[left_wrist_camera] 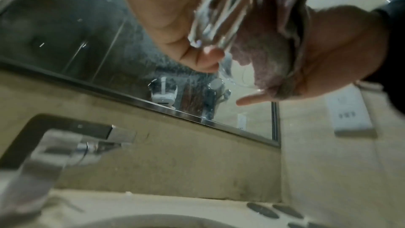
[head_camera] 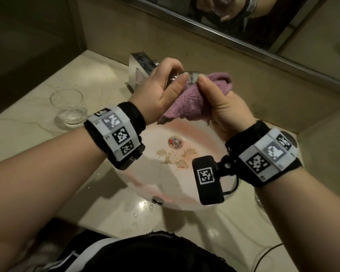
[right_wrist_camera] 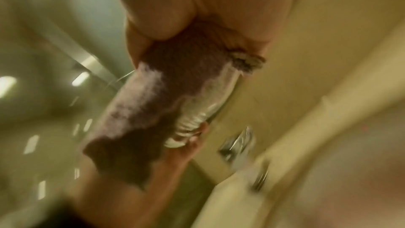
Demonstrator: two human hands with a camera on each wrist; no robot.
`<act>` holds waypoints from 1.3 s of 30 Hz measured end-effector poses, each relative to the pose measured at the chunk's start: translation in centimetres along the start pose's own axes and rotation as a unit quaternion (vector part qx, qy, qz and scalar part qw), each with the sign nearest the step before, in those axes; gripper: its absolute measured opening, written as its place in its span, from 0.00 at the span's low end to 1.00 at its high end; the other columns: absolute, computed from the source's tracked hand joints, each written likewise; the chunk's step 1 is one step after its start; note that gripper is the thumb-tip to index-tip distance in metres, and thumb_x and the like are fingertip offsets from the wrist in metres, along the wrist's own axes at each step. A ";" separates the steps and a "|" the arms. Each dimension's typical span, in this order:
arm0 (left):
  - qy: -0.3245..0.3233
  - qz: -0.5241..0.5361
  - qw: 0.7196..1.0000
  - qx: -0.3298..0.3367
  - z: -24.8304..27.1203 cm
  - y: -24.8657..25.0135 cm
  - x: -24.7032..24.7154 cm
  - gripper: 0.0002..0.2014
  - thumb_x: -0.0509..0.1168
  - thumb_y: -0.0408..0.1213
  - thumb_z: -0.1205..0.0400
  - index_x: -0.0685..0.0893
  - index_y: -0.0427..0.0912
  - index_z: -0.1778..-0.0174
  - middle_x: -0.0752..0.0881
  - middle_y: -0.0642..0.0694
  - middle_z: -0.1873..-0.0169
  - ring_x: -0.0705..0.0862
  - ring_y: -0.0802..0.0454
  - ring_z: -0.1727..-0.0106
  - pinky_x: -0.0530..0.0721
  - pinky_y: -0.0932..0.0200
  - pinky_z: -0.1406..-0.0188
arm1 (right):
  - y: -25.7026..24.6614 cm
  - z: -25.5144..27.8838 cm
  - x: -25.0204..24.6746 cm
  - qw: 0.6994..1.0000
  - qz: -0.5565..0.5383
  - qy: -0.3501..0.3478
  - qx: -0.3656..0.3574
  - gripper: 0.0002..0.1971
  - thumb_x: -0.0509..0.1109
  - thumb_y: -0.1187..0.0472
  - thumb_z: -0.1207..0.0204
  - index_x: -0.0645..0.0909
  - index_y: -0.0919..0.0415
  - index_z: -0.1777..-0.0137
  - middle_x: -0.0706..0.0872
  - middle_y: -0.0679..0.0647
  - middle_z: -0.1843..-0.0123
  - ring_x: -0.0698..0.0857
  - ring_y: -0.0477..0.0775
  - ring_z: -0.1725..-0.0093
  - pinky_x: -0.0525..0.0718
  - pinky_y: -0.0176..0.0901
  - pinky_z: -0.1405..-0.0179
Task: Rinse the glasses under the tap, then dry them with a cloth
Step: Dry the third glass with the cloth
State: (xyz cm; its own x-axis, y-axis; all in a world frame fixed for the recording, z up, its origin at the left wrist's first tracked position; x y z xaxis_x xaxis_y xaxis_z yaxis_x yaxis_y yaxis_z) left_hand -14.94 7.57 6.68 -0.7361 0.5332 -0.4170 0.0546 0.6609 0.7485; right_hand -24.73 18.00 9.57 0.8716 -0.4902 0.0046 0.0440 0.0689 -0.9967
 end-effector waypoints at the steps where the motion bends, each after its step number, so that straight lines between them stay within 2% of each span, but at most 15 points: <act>1: -0.010 0.056 0.998 -0.027 0.0 -0.1 -0.1 0.24 0.50 0.59 0.16 0.73 0.39 0.41 0.76 0.51 0.59 0.79 0.59 0.61 0.80 0.60 0.62 | -0.5 0.2 -0.2 0.996 0.076 0.003 -0.041 0.09 0.72 0.53 0.25 0.84 0.58 0.52 0.90 0.55 0.56 0.90 0.54 0.55 0.88 0.53 0.55; 4: -0.055 0.307 0.915 -0.256 -0.1 -0.8 0.1 0.28 0.39 0.64 0.17 0.77 0.49 0.45 0.84 0.45 0.50 0.87 0.51 0.50 0.88 0.52 0.58 | -1.2 0.5 -0.3 0.903 0.389 -0.043 -0.178 0.15 0.74 0.49 0.29 0.84 0.55 0.45 0.87 0.49 0.47 0.79 0.43 0.38 0.52 0.58 0.18; 7: -0.171 0.368 0.832 -0.378 0.5 -0.7 0.8 0.38 0.34 0.69 0.20 0.83 0.47 0.50 0.89 0.49 0.63 0.87 0.57 0.65 0.87 0.61 0.68 | -0.9 0.6 0.3 0.809 0.509 -0.101 -0.276 0.21 0.62 0.40 0.28 0.84 0.52 0.45 0.90 0.51 0.51 0.79 0.48 0.33 0.27 0.37 0.24; 9: -0.138 0.357 0.832 -0.400 0.3 -0.8 0.8 0.33 0.42 0.68 0.19 0.84 0.48 0.56 0.86 0.52 0.73 0.82 0.58 0.74 0.79 0.67 0.78 | -0.7 0.4 0.3 0.812 0.493 -0.094 -0.298 0.22 0.59 0.39 0.28 0.85 0.52 0.45 0.91 0.53 0.51 0.80 0.45 0.35 0.26 0.31 0.26; 13: -0.024 0.296 0.885 -0.360 -0.5 -1.8 0.5 0.27 0.53 0.67 0.21 0.83 0.47 0.49 0.88 0.43 0.55 0.86 0.48 0.52 0.86 0.53 0.59 | 0.2 0.0 0.4 0.892 0.379 -0.071 -0.235 0.08 0.68 0.43 0.29 0.82 0.38 0.51 0.90 0.50 0.46 0.80 0.51 0.33 0.41 0.46 0.18; 16: 0.057 0.063 0.987 -0.137 -0.7 -0.7 -0.4 0.17 0.55 0.58 0.18 0.75 0.46 0.55 0.80 0.50 0.60 0.80 0.63 0.57 0.78 0.68 0.55 | 0.2 -0.3 0.5 0.994 0.046 -0.018 -0.093 0.08 0.72 0.52 0.28 0.85 0.53 0.53 0.90 0.53 0.54 0.88 0.54 0.48 0.83 0.57 0.42; 18: 0.057 -0.014 0.998 -0.007 -0.3 0.1 -0.7 0.20 0.53 0.53 0.17 0.75 0.38 0.46 0.77 0.48 0.57 0.78 0.58 0.56 0.75 0.67 0.55 | 0.4 -0.4 0.6 0.999 -0.039 -0.023 -0.026 0.11 0.70 0.54 0.24 0.84 0.61 0.49 0.89 0.58 0.54 0.89 0.56 0.53 0.86 0.53 0.54; 21: 0.022 0.038 0.999 0.033 0.2 -0.1 -1.0 0.23 0.56 0.54 0.17 0.73 0.35 0.40 0.76 0.49 0.55 0.78 0.63 0.57 0.76 0.69 0.57 | -0.3 -0.2 0.6 0.998 0.031 -0.020 -0.042 0.07 0.71 0.55 0.24 0.85 0.58 0.51 0.90 0.58 0.55 0.90 0.58 0.55 0.88 0.54 0.57; 23: -0.008 0.180 0.981 -0.067 0.4 -0.9 -0.8 0.25 0.55 0.61 0.22 0.71 0.44 0.41 0.78 0.50 0.53 0.81 0.67 0.57 0.81 0.68 0.62 | -1.2 0.2 0.3 0.976 0.182 -0.018 -0.122 0.02 0.74 0.52 0.27 0.85 0.47 0.56 0.90 0.43 0.57 0.89 0.46 0.52 0.81 0.64 0.38; 25: -0.061 0.353 0.901 -0.247 0.6 -1.5 -0.2 0.36 0.48 0.71 0.27 0.73 0.47 0.35 0.81 0.43 0.41 0.85 0.52 0.43 0.87 0.51 0.58 | -1.5 0.5 0.5 0.911 0.361 -0.065 -0.188 0.09 0.74 0.53 0.27 0.80 0.40 0.50 0.81 0.28 0.54 0.78 0.28 0.44 0.48 0.56 0.18; 28: -0.176 0.435 0.807 -0.359 1.1 -1.6 0.3 0.46 0.34 0.73 0.24 0.76 0.41 0.31 0.86 0.40 0.49 0.87 0.47 0.53 0.87 0.55 0.63 | -1.2 1.0 0.4 0.873 0.429 -0.084 -0.216 0.17 0.72 0.56 0.26 0.80 0.59 0.38 0.74 0.36 0.51 0.65 0.26 0.42 0.30 0.36 0.27; 30: -0.152 0.427 0.816 -0.359 0.9 -1.6 0.4 0.39 0.40 0.69 0.20 0.79 0.38 0.41 0.82 0.46 0.68 0.79 0.55 0.74 0.76 0.67 0.81 | -1.1 1.0 0.7 0.881 0.405 -0.079 -0.232 0.15 0.72 0.56 0.25 0.80 0.54 0.39 0.75 0.37 0.49 0.63 0.21 0.44 0.30 0.40 0.25; 33: -0.060 0.375 0.854 -0.356 0.1 -2.1 0.6 0.31 0.51 0.64 0.19 0.80 0.38 0.40 0.84 0.44 0.62 0.82 0.53 0.72 0.77 0.63 0.77 | -0.6 0.5 1.1 0.915 0.344 -0.070 -0.199 0.08 0.72 0.48 0.27 0.79 0.34 0.51 0.81 0.32 0.48 0.76 0.29 0.41 0.42 0.62 0.19; 36: -0.002 0.252 0.929 -0.272 -0.7 -0.9 0.4 0.21 0.51 0.58 0.16 0.75 0.44 0.43 0.80 0.47 0.62 0.81 0.54 0.65 0.78 0.60 0.71 | -0.6 -0.2 0.5 0.973 0.191 -0.016 -0.131 0.04 0.72 0.49 0.26 0.86 0.45 0.55 0.90 0.43 0.54 0.88 0.49 0.47 0.79 0.65 0.35; 39: -0.006 0.048 0.992 -0.115 -1.3 0.7 0.2 0.12 0.51 0.48 0.13 0.67 0.43 0.41 0.76 0.50 0.57 0.78 0.58 0.62 0.78 0.67 0.68 | -0.8 -1.3 -0.4 0.999 0.001 0.034 0.013 0.13 0.70 0.53 0.22 0.81 0.62 0.45 0.89 0.56 0.53 0.90 0.54 0.54 0.89 0.48 0.57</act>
State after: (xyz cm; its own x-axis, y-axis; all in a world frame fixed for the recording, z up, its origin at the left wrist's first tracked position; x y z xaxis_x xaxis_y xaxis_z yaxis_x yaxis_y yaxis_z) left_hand -15.90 7.48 7.81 -0.7273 0.5945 -0.3429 -0.0322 0.4695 0.8823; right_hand -25.77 17.05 10.28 0.8367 -0.5477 -0.0036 0.0560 0.0921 -0.9942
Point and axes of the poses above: each hand's wrist, its own z-axis away from the middle knuckle, its own x-axis out of the palm, y = z × x, the point moved 3 cm from there along -z, towards the middle knuckle
